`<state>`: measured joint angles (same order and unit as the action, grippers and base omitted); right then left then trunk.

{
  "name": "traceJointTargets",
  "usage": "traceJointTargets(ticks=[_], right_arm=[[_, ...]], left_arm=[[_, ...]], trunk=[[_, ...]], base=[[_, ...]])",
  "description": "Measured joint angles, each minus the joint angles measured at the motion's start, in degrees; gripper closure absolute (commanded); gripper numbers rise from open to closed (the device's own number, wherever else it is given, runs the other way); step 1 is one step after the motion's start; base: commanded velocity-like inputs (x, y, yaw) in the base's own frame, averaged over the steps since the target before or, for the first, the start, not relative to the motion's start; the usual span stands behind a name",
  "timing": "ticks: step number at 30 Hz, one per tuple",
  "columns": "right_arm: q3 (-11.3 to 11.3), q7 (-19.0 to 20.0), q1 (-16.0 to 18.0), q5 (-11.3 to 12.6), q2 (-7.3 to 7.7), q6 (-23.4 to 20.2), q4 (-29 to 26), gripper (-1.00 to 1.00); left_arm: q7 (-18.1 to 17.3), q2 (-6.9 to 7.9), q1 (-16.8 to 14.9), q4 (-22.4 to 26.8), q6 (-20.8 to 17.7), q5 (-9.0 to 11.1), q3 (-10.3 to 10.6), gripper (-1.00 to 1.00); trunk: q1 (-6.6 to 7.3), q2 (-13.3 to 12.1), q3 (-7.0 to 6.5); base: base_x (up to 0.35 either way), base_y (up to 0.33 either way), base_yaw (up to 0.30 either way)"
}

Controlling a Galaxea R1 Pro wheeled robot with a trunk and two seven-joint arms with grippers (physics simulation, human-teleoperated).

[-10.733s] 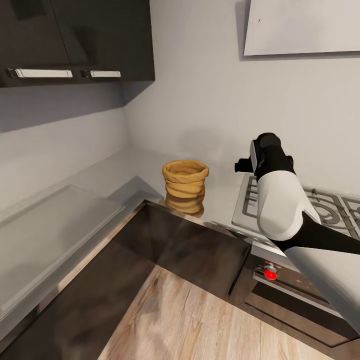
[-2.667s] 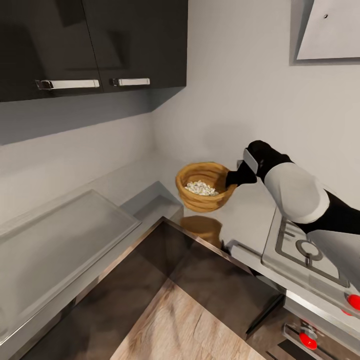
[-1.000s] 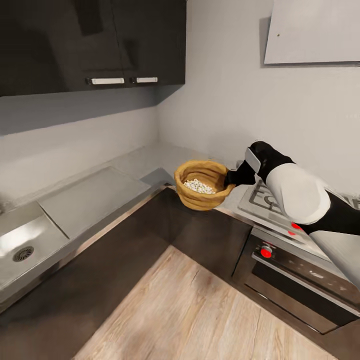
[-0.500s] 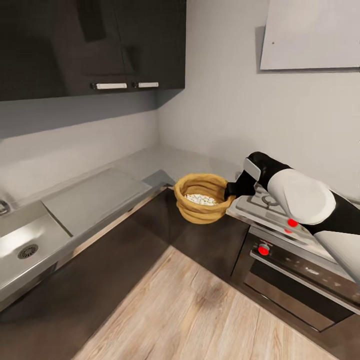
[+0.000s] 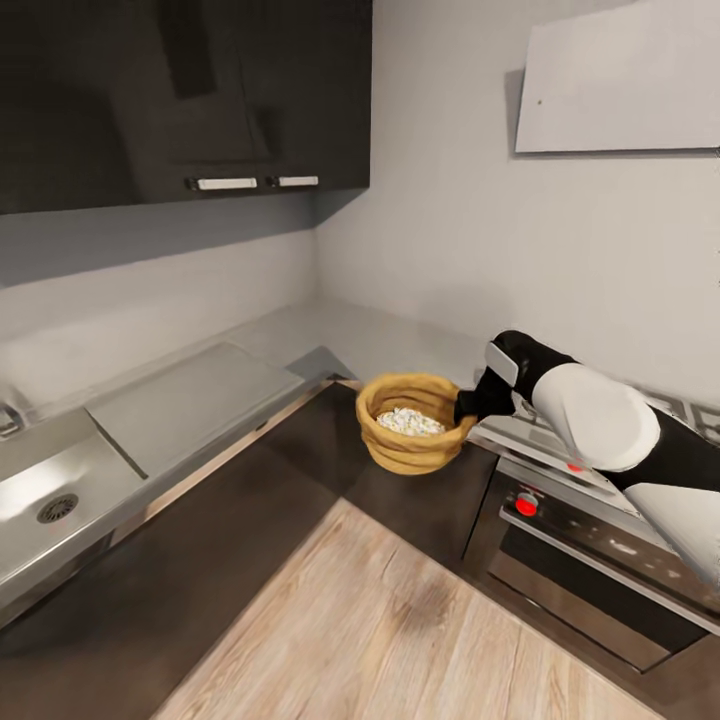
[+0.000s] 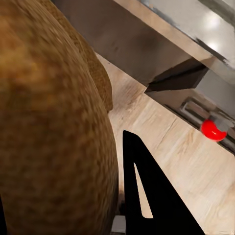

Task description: In the kitchen, take the popcorn bag from the countertop, put it into the microwave, and heat it until the popcorn is cooked so the cooked popcorn ends up inside the bag.

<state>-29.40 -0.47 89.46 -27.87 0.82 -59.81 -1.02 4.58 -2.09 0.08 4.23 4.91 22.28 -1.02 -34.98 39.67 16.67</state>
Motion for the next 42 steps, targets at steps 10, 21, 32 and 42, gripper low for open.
traceJointTargets(ticks=[10, 21, 32, 42], right_arm=[[-0.05, 0.0, -1.34, 0.04, -0.09, 0.0, 0.0, 1.0], [-0.06, -0.08, -1.34, -0.08, -0.43, 0.0, 0.0, 1.0], [0.0, -0.04, -3.69, -0.01, -0.48, 0.0, 0.09, 1.0], [-0.04, 0.0, -4.33, 0.12, -0.04, 0.0, 0.81, 1.0]], left_arm=[[0.0, 0.0, 0.0, 0.0, 0.0, 0.0, -0.02, -1.0], [0.0, -0.05, 0.0, 0.0, 0.0, 0.0, 0.03, -1.0], [0.0, 0.0, 0.0, 0.04, 0.0, 0.0, -0.01, -1.0], [0.0, -0.02, 0.0, 0.05, 0.01, 0.0, 0.02, -1.0]], trunk=[[0.0, 0.0, -0.91], [0.0, 0.0, -1.9], [0.0, 0.0, -2.89], [0.0, 0.0, -3.77]], base=[[0.0, 0.0, 0.0], [0.0, 0.0, 0.0], [0.0, 0.0, 0.0], [0.0, 0.0, 0.0]])
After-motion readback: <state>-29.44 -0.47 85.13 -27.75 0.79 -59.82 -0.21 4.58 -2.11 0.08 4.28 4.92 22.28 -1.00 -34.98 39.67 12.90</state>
